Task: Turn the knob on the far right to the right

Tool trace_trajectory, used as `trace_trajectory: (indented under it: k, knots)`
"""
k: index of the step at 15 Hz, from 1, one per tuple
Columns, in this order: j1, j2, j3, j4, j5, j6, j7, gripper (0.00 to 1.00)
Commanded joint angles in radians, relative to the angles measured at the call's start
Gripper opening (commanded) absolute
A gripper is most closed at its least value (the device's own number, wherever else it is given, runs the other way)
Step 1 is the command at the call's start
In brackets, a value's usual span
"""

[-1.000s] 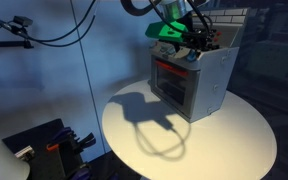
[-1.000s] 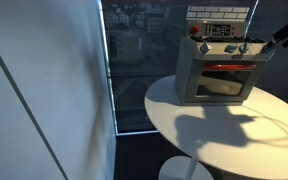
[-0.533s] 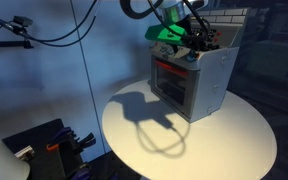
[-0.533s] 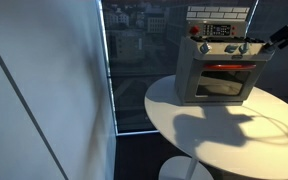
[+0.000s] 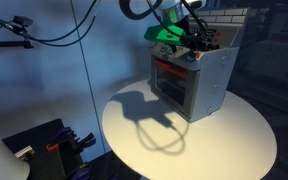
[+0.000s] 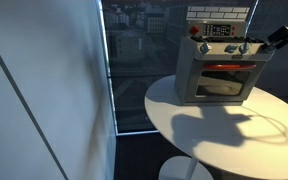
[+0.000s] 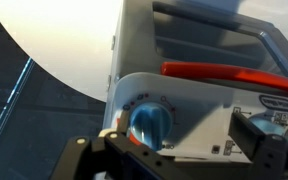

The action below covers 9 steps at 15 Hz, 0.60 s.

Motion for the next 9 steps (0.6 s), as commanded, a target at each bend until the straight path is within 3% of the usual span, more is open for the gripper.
trace_trajectory:
  k: [1, 9]
  knots:
    - [-0.002, 0.006, 0.008, 0.009, 0.032, 0.022, -0.041, 1.0]
    - [-0.002, 0.018, 0.017, 0.014, 0.027, 0.03, -0.041, 1.0]
